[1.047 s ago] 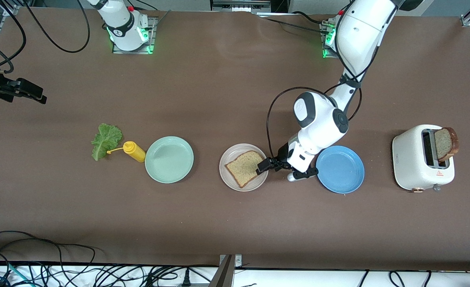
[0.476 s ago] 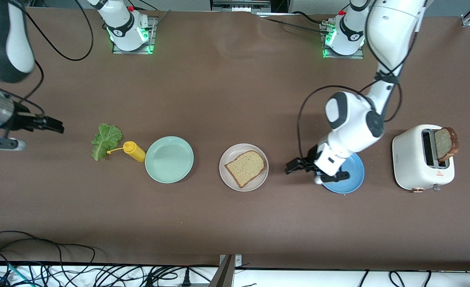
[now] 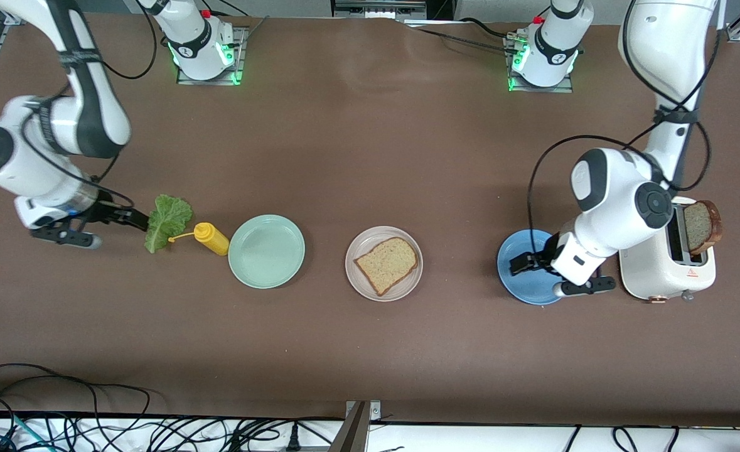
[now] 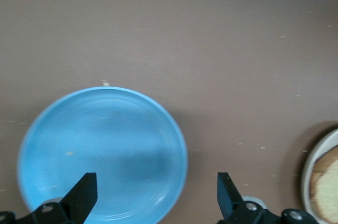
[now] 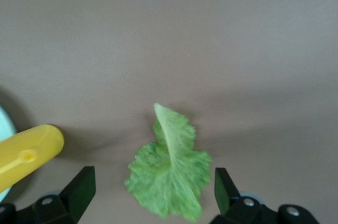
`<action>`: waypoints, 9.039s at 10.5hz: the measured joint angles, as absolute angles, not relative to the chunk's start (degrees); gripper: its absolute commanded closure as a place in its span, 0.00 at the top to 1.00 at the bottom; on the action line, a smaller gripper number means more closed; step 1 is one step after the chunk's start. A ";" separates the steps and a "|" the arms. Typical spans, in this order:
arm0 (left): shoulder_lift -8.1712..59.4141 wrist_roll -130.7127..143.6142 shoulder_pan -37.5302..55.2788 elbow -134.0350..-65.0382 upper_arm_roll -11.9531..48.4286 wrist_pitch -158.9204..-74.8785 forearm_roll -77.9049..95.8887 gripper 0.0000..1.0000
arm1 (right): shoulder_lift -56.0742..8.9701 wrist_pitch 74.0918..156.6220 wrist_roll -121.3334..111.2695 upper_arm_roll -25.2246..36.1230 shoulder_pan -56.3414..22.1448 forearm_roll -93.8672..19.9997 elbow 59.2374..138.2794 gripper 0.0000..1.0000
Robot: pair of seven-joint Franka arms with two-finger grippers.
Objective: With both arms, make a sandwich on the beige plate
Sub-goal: 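Return the left gripper toward the toaster while the right gripper grasps the lettuce, then lift the lettuce leaf with the right gripper and carry it to the bread, then lower the lettuce onto the bread and open the right gripper, then move the right gripper toward the yellow mustard bottle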
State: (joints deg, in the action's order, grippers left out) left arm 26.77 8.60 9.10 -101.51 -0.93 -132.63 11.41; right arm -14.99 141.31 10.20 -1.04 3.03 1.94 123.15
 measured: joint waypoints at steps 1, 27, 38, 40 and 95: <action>26.02 8.52 8.24 -101.57 -1.41 -130.83 7.85 1.00 | -17.04 145.99 10.67 -1.12 2.80 1.94 125.79 1.00; -0.17 1.46 7.25 -95.86 -8.42 -92.59 1.88 1.00 | -22.35 111.89 1.61 -1.54 2.59 3.07 99.87 0.00; -0.17 3.19 7.26 -87.51 -6.46 -81.51 3.65 1.00 | -21.36 89.78 17.02 -6.51 -4.19 0.35 77.93 0.00; 0.51 3.19 7.25 -86.04 -6.46 -80.27 3.65 1.00 | -22.52 94.14 23.19 -6.76 -5.94 -2.38 77.86 0.00; 4.70 1.82 2.70 -85.12 -4.16 -83.03 3.06 1.00 | -29.19 103.89 43.56 -2.34 -22.14 10.93 73.05 1.00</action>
State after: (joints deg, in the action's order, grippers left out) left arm 4.70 1.82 2.70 -85.12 -4.16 -83.03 3.06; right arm -29.19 103.89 43.56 -2.34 -22.14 10.93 73.05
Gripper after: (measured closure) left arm 0.000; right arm 0.000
